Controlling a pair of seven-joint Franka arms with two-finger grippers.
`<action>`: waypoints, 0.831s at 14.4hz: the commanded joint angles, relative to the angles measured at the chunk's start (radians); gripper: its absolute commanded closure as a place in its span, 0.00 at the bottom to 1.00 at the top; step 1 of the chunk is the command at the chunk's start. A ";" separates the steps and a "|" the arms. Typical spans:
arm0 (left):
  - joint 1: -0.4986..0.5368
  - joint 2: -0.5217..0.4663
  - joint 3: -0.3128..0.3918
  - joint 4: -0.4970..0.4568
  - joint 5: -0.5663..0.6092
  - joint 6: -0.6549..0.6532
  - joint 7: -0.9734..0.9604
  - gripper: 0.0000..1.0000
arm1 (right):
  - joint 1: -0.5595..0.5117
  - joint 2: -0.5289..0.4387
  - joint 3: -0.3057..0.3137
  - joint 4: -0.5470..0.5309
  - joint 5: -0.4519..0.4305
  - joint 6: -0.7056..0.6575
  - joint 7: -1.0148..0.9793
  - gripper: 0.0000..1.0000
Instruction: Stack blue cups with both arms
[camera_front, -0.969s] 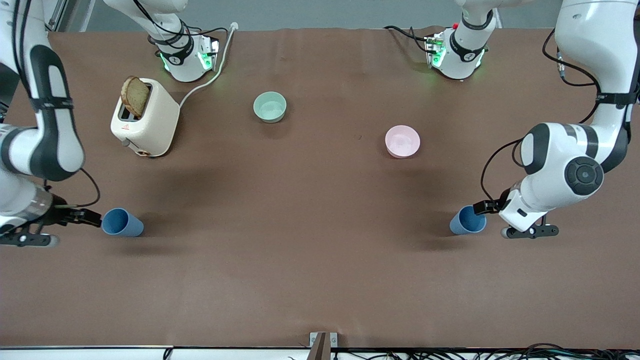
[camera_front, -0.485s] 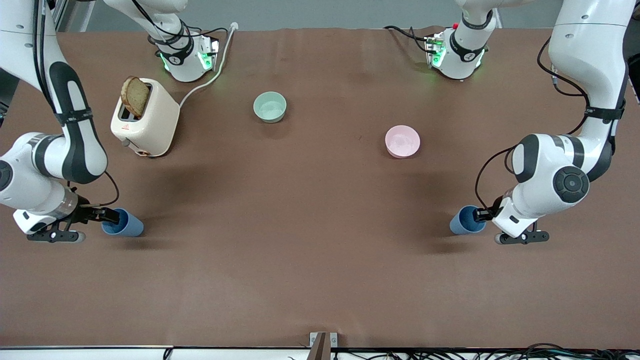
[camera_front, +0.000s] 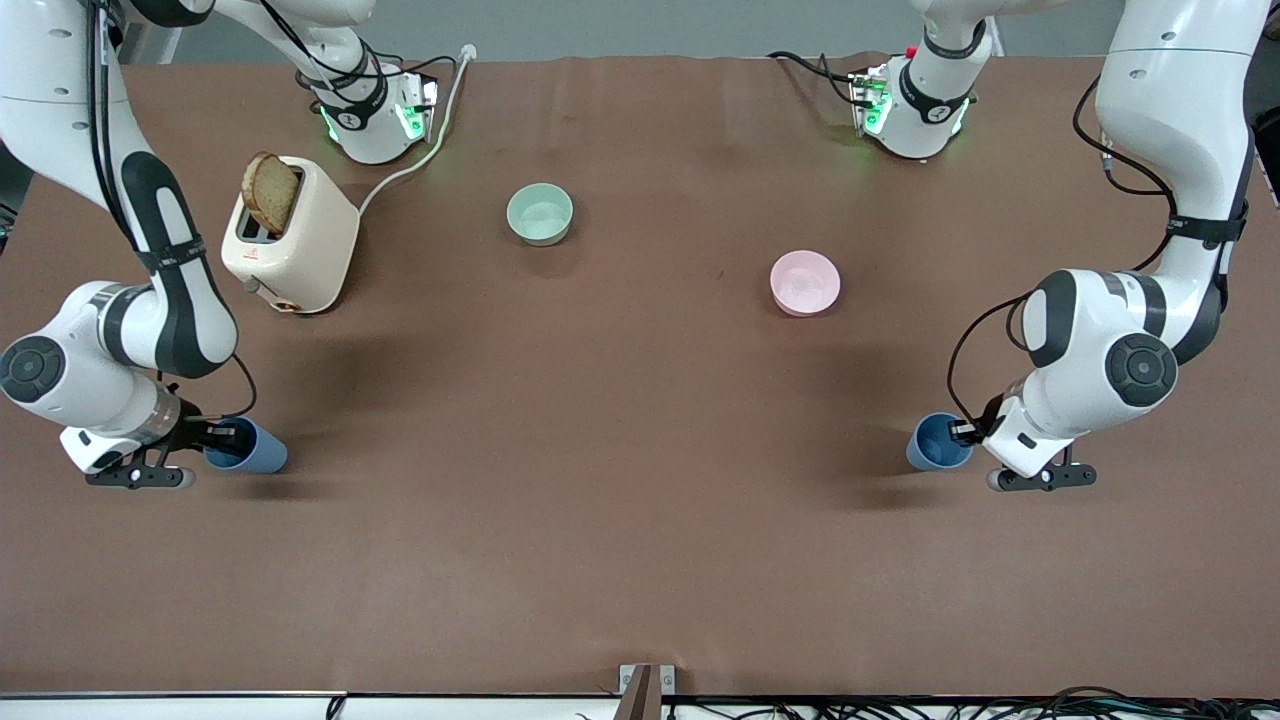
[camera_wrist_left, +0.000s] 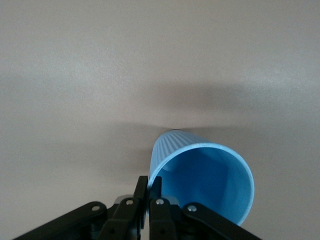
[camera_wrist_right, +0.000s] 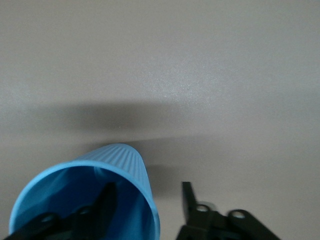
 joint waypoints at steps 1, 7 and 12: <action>-0.020 -0.100 -0.020 -0.002 0.007 -0.091 -0.020 1.00 | -0.014 -0.011 0.015 0.000 0.014 0.000 -0.005 1.00; -0.074 -0.142 -0.316 0.019 0.013 -0.159 -0.390 1.00 | -0.026 -0.050 0.015 0.126 0.030 -0.212 -0.034 1.00; -0.341 0.031 -0.319 0.136 0.103 -0.150 -0.781 1.00 | -0.015 -0.078 0.015 0.304 0.132 -0.434 -0.028 1.00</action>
